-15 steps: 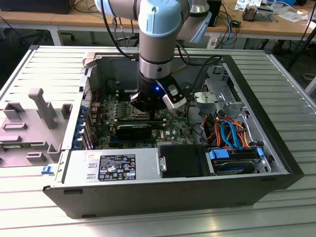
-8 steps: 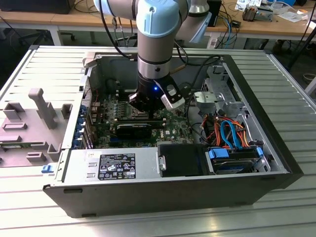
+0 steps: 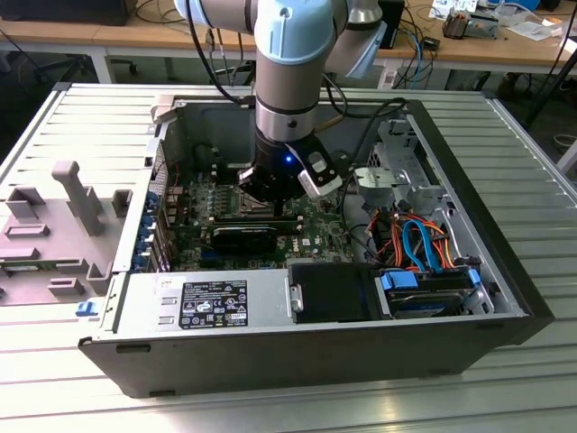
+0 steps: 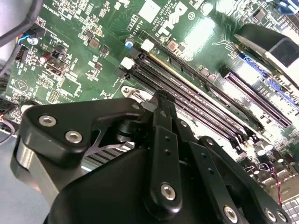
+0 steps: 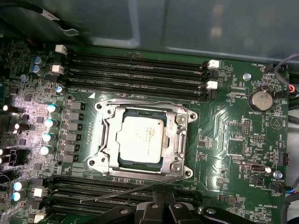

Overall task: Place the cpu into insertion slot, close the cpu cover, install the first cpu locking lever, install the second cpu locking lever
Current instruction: 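Install the second cpu locking lever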

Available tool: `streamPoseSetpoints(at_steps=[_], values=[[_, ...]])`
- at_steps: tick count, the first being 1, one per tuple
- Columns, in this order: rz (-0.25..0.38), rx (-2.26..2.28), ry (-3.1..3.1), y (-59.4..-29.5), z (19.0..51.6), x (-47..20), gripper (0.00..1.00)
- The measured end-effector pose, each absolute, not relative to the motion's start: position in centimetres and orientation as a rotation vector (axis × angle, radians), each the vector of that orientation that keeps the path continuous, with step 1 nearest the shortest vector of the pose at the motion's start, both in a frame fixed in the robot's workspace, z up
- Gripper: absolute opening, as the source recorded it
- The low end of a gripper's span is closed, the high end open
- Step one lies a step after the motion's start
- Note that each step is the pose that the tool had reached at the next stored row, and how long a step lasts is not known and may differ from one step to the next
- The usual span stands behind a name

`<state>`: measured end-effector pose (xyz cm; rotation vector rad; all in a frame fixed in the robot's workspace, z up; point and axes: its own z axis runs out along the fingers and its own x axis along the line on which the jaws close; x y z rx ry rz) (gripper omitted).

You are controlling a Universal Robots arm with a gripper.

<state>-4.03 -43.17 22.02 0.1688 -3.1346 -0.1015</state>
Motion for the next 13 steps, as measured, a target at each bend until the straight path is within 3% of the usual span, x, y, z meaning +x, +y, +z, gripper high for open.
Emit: streamPoseSetpoints(at_steps=[13], values=[[-0.105, 0.169, -3.134, -42.98, 22.29, -4.02, 0.11]])
